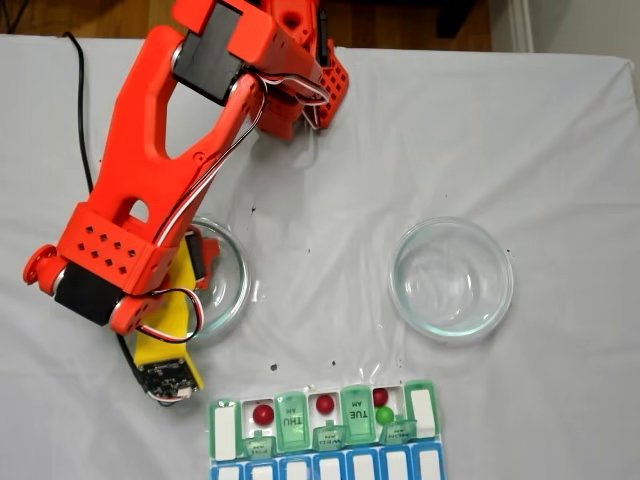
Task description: Sort medicines into box.
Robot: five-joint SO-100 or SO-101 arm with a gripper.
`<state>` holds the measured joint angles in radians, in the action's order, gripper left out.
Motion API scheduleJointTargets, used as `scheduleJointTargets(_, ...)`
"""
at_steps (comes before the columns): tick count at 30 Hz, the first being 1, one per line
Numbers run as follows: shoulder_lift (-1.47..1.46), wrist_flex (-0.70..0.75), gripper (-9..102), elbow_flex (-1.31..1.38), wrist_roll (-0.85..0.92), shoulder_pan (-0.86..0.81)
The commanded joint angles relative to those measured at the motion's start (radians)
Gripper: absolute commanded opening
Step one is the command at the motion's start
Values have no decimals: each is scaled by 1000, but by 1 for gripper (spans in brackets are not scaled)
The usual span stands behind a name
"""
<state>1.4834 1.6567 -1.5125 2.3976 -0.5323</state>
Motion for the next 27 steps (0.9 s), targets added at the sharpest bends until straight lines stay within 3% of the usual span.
scheduleJointTargets(1,34,8,12,61,31,-14)
scheduleJointTargets(14,46,6,14,-11,74,-34)
scheduleJointTargets(21,89,-35,1,-92,21,-26)
scheduleJointTargets(27,106,-43,0,-103,-18,-21)
